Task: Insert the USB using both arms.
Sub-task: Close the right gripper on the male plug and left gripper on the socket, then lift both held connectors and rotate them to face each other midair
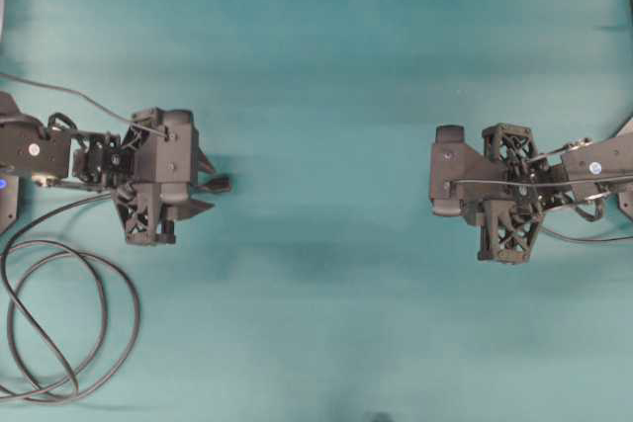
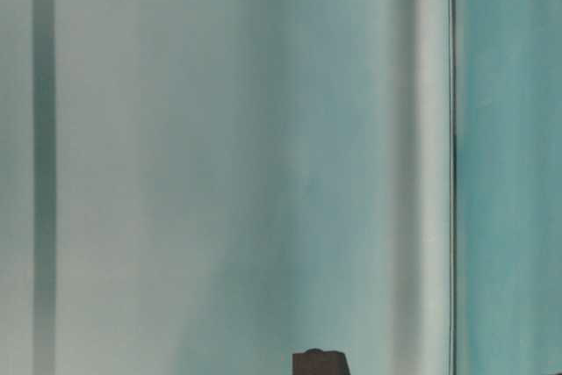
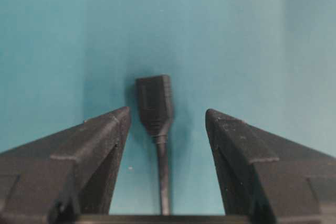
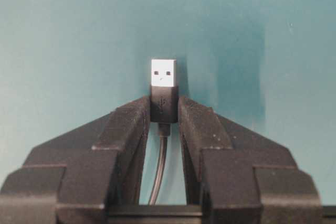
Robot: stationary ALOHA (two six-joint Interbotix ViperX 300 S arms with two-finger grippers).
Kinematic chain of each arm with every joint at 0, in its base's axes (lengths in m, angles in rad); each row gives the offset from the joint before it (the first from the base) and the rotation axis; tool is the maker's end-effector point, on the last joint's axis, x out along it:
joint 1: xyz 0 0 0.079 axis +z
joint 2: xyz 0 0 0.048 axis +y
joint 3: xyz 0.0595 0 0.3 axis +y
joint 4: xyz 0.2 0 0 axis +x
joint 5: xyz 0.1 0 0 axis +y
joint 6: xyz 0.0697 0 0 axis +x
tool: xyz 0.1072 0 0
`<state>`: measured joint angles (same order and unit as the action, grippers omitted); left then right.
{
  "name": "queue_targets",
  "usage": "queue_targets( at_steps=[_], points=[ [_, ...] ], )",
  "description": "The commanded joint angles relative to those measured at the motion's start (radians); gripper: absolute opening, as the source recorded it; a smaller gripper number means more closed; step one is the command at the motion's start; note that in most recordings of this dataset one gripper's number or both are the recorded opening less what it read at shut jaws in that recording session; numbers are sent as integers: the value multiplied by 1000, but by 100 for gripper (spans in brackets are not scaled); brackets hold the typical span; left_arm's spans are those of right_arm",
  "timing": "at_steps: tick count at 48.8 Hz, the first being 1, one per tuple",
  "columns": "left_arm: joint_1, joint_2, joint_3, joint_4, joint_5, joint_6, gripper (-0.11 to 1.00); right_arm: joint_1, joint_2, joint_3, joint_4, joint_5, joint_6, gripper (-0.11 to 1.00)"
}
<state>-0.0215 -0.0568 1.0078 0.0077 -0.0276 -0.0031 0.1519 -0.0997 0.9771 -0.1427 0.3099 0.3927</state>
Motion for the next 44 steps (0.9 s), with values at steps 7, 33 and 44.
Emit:
queue_targets(
  at_steps=[7, 33, 44],
  points=[
    [55, -6, -12, 3, -14, 17, 71, 3, 3, -20, -3, -15, -2, 20],
    [17, 61, -44, 9, -17, 14, 66, 3, 3, -18, -3, -15, 0, 20],
    [17, 71, -49, 11, -12, 15, 53, 3, 3, -18, -3, -14, -2, 20]
  ],
)
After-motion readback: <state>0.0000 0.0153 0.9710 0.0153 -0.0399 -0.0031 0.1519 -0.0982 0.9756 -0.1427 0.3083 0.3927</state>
